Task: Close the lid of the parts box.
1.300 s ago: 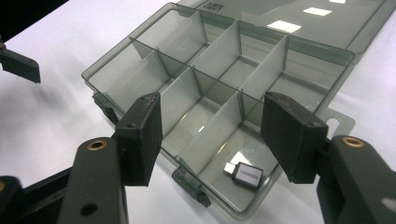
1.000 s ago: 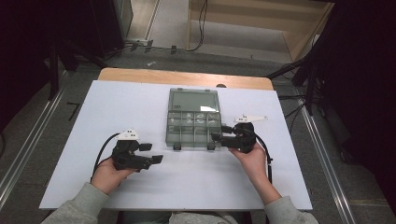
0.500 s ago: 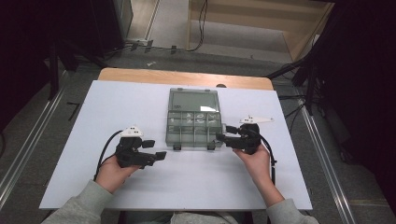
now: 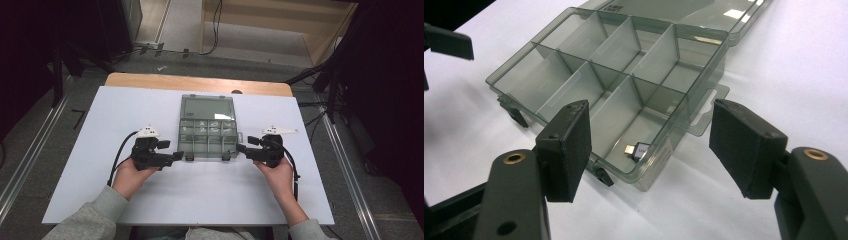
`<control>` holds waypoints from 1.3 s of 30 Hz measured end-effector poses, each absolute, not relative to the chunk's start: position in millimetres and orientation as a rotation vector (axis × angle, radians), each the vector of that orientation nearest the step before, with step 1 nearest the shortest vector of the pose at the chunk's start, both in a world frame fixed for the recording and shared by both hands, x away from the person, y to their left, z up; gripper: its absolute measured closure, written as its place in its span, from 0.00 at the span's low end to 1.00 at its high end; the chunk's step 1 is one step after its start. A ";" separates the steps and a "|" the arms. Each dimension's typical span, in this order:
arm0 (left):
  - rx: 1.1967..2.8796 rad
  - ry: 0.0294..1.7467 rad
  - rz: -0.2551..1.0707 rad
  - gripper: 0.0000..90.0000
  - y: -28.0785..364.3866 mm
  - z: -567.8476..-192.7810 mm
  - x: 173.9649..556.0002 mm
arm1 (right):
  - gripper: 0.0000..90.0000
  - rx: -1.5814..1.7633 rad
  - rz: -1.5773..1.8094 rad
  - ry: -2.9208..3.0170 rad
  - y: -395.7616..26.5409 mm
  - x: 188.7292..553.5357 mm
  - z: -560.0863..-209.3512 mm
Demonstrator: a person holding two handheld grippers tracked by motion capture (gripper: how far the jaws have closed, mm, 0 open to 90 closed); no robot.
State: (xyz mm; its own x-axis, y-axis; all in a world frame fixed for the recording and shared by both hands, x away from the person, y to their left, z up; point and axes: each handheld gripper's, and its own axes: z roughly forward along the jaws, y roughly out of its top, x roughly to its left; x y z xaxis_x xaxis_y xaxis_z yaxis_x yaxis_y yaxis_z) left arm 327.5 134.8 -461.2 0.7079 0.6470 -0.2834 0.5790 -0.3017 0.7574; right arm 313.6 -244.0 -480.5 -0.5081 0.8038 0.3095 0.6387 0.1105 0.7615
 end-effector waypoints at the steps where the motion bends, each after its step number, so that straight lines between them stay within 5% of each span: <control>1: 1.983 0.942 0.100 0.29 132.5 -460.7 329.7 | 0.35 1.449 1.351 2.194 -244.4 314.1 -480.3; 39: 1.980 1.063 0.206 0.29 105.5 -468.5 406.1 | 0.33 1.474 1.317 2.188 -235.5 368.3 -468.5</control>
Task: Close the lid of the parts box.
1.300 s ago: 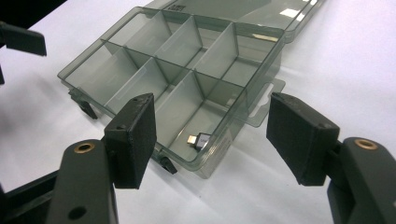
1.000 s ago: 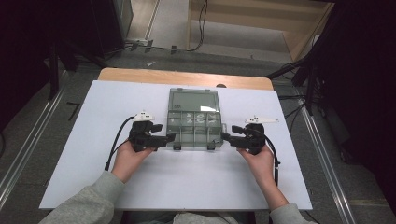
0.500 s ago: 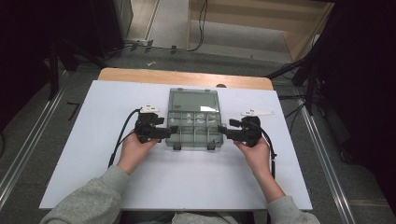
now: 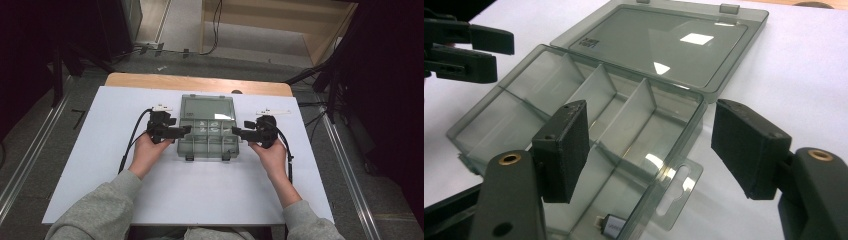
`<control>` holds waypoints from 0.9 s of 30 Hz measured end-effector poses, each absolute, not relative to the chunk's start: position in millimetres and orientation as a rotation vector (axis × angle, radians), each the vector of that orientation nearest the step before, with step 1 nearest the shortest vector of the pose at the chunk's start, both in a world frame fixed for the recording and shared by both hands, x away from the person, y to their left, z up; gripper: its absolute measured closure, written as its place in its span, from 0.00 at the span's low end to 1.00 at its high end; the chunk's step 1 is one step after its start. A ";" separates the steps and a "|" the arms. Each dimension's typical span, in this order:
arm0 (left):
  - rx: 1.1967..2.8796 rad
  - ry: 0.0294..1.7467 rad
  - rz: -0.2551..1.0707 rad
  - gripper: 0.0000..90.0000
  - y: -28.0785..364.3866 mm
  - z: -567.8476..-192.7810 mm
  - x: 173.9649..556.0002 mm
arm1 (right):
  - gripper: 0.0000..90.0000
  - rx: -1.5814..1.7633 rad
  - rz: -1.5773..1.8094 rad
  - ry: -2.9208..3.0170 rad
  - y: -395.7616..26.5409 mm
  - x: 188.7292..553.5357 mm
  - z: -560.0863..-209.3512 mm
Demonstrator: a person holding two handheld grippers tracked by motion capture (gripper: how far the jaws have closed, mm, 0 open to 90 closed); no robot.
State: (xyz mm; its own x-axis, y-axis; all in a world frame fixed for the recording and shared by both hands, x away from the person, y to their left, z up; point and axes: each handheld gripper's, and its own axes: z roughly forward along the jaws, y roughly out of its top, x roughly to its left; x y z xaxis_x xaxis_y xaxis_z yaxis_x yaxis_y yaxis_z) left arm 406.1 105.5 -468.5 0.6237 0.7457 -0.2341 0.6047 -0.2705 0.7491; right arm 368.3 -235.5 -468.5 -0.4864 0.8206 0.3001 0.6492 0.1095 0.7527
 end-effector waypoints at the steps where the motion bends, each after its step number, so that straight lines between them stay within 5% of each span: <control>1: 1.978 1.064 0.197 0.27 105.2 -468.2 408.0 | 0.33 1.479 1.307 2.191 -235.0 370.0 -468.5; 27: 1.962 1.090 0.247 0.27 89.8 -462.7 441.8 | 0.32 1.516 1.256 2.173 -228.0 404.1 -466.9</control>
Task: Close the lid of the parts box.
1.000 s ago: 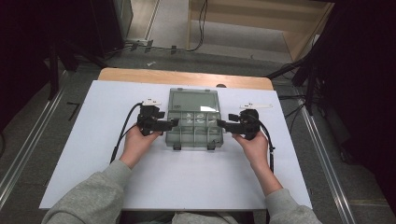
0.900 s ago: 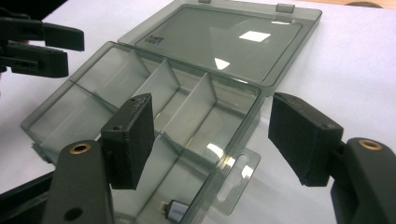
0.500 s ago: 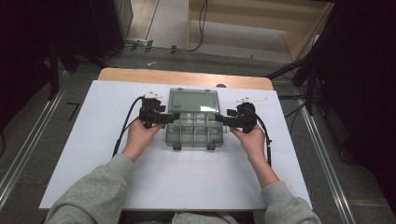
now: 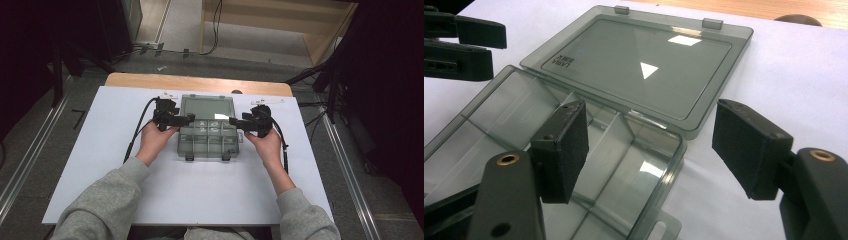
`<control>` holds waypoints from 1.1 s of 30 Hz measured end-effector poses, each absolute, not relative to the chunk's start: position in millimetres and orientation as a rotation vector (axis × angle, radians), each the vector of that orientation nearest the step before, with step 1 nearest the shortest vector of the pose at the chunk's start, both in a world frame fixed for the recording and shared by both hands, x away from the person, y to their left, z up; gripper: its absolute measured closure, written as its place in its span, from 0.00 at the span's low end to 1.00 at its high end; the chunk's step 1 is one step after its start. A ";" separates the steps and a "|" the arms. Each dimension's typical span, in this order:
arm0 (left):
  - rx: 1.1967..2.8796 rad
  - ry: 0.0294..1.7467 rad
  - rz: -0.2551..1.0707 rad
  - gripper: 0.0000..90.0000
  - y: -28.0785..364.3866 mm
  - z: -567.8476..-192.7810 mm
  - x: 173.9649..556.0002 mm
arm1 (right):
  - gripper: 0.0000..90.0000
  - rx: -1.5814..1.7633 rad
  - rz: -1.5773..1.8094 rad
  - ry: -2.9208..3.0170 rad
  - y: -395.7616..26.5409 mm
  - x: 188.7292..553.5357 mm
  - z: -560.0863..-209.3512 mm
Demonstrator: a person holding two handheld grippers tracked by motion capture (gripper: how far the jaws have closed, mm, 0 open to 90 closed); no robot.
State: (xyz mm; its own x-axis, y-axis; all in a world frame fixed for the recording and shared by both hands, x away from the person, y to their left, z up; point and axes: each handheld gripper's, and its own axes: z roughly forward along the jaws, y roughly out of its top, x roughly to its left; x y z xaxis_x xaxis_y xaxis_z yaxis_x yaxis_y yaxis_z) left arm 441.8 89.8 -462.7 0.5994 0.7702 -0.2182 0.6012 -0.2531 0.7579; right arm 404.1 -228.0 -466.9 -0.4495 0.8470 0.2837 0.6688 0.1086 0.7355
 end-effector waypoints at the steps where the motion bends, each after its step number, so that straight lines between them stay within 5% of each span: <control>1: 1.952 1.090 0.249 0.27 90.2 -462.7 443.1 | 0.32 1.520 1.251 2.174 -227.9 405.4 -467.1; 33: 1.942 1.196 0.337 0.27 78.7 -480.7 470.1 | 0.32 1.530 1.209 2.183 -215.3 445.0 -481.6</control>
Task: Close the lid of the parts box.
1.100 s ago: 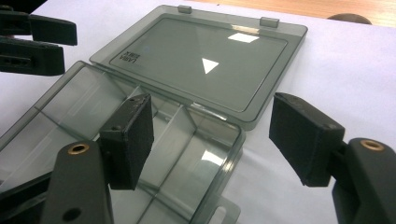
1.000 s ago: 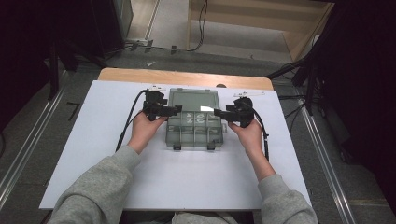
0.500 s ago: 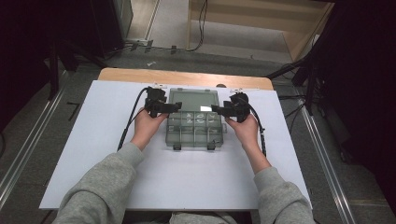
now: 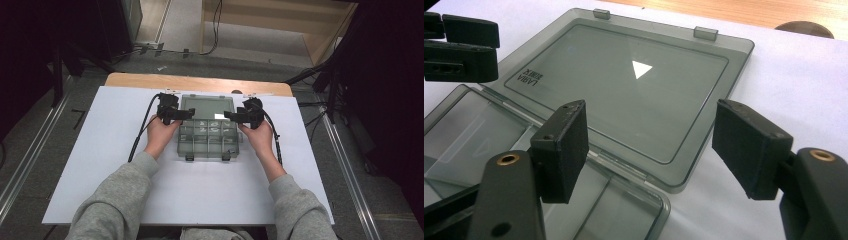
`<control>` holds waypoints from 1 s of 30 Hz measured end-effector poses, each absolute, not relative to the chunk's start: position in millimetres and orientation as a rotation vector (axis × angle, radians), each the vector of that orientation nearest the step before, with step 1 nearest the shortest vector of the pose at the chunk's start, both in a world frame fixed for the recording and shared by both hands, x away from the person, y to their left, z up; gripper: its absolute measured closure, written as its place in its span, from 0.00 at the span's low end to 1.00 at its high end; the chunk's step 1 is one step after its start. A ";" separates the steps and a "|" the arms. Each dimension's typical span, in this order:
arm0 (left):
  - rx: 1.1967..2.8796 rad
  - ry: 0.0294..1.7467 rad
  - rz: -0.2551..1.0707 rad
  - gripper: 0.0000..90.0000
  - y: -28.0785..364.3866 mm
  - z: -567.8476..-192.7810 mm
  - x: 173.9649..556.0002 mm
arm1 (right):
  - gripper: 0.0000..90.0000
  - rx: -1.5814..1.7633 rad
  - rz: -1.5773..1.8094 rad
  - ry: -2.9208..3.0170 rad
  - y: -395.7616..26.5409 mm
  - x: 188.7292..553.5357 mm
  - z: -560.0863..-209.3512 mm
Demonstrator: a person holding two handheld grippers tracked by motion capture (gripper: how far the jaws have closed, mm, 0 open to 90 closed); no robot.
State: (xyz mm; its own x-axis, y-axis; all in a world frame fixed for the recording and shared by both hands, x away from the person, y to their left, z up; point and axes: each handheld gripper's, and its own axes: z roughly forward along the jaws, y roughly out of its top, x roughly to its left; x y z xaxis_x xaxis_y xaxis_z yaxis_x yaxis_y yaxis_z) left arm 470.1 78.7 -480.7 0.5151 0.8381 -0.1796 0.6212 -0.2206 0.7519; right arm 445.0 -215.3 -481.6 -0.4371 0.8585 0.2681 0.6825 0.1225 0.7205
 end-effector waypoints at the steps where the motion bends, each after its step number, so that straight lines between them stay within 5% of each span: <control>1: 1.941 1.198 0.340 0.27 78.1 -481.8 470.6 | 0.32 1.533 1.213 2.179 -215.0 446.1 -482.2; 30: 1.929 1.258 0.338 0.28 72.5 -503.8 480.2 | 0.31 1.580 1.123 2.160 -203.9 465.2 -504.3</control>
